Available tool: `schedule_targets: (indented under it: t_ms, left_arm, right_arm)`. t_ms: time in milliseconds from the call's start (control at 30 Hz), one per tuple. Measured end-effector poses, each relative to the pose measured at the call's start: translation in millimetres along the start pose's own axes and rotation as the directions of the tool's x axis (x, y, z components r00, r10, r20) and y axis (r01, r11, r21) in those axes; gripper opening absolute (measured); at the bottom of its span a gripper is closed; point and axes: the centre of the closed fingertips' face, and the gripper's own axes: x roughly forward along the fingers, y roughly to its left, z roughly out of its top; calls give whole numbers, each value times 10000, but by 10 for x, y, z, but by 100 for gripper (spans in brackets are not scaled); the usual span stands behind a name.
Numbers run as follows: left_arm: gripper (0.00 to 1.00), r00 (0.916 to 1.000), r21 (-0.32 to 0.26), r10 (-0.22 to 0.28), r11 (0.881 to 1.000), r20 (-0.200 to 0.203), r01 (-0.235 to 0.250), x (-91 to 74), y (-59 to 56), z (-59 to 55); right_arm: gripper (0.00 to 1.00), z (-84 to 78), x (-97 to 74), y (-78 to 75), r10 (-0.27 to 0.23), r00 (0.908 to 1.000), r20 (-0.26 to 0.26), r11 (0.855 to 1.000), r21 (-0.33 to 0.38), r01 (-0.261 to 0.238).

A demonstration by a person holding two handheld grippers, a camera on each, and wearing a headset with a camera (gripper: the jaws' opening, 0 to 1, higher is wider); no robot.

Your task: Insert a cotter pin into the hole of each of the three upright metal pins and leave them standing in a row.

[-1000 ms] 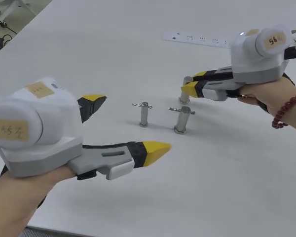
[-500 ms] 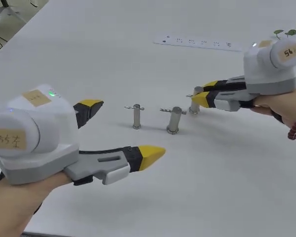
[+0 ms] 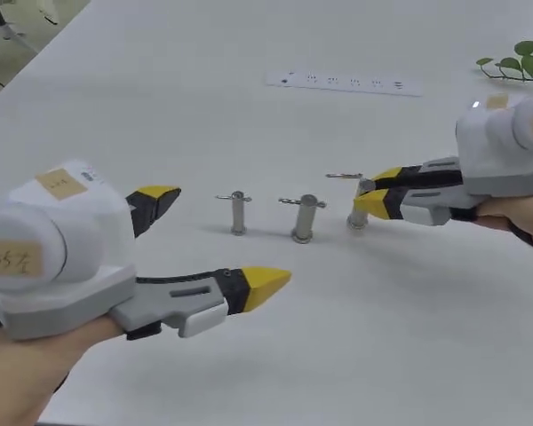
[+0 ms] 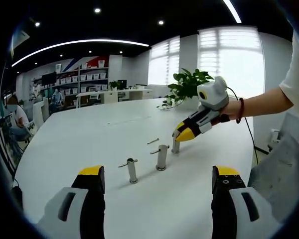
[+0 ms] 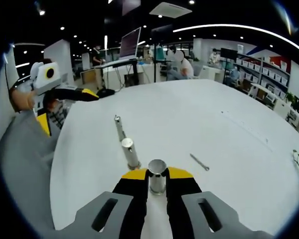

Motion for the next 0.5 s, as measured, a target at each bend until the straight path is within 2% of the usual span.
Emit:
schedule_targets:
  t_ms: [100, 500]
  left_arm:
    - [89, 10000, 24, -6, 10000, -12, 6, -6, -8, -2]
    - [87, 10000, 105, -45, 9999, 10, 45, -28, -27, 2]
  right_arm:
    - [13, -11, -21, 24, 123, 9999, 45, 9999, -27, -123]
    - [13, -18, -11, 360, 659, 9977, 169, 9978, -102, -657]
